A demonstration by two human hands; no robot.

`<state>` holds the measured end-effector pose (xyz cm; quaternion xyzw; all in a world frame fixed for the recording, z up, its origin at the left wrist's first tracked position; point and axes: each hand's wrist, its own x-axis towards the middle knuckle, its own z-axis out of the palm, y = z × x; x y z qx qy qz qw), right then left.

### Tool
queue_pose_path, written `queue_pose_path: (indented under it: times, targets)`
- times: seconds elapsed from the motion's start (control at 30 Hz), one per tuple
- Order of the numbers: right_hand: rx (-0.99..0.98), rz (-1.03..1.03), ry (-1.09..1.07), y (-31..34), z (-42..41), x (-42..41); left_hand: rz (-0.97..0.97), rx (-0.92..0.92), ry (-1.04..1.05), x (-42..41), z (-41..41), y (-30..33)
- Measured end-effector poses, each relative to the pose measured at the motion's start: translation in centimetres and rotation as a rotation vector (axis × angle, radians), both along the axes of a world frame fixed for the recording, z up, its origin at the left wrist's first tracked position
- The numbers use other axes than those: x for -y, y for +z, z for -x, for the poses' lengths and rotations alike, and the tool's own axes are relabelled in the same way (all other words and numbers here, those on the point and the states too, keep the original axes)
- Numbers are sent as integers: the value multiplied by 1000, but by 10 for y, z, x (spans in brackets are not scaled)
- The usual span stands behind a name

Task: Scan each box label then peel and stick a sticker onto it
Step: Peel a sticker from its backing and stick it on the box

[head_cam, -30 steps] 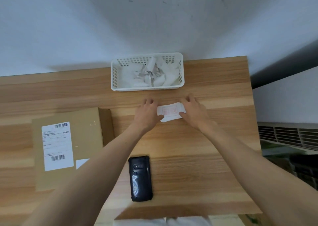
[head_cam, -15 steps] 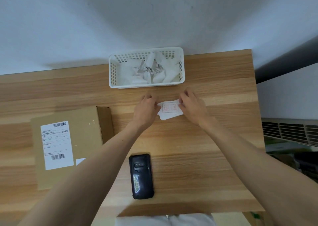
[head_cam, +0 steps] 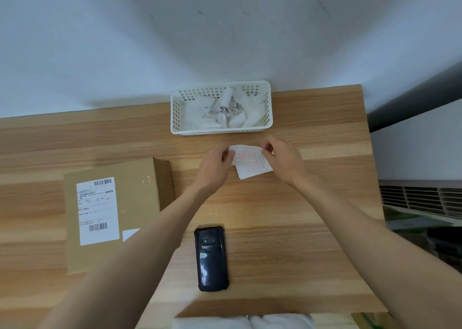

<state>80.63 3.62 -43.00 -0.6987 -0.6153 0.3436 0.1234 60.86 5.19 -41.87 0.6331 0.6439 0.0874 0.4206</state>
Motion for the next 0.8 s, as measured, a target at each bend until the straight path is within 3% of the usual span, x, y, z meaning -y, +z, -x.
queue_pose_path:
  times: [0.27, 0.37, 0.67, 0.8]
  targets:
    - [-416, 13, -303, 80, 17, 20, -121, 185, 95, 19, 24, 93]
    - [-571, -20, -327, 128, 33, 40, -166, 241, 121, 33, 40, 130]
    - [-822, -160, -379, 253, 106, 110, -229, 564, 305, 97, 109, 241]
    - [-877, -231, -386, 299, 137, 135, -259, 591, 280, 115, 140, 280]
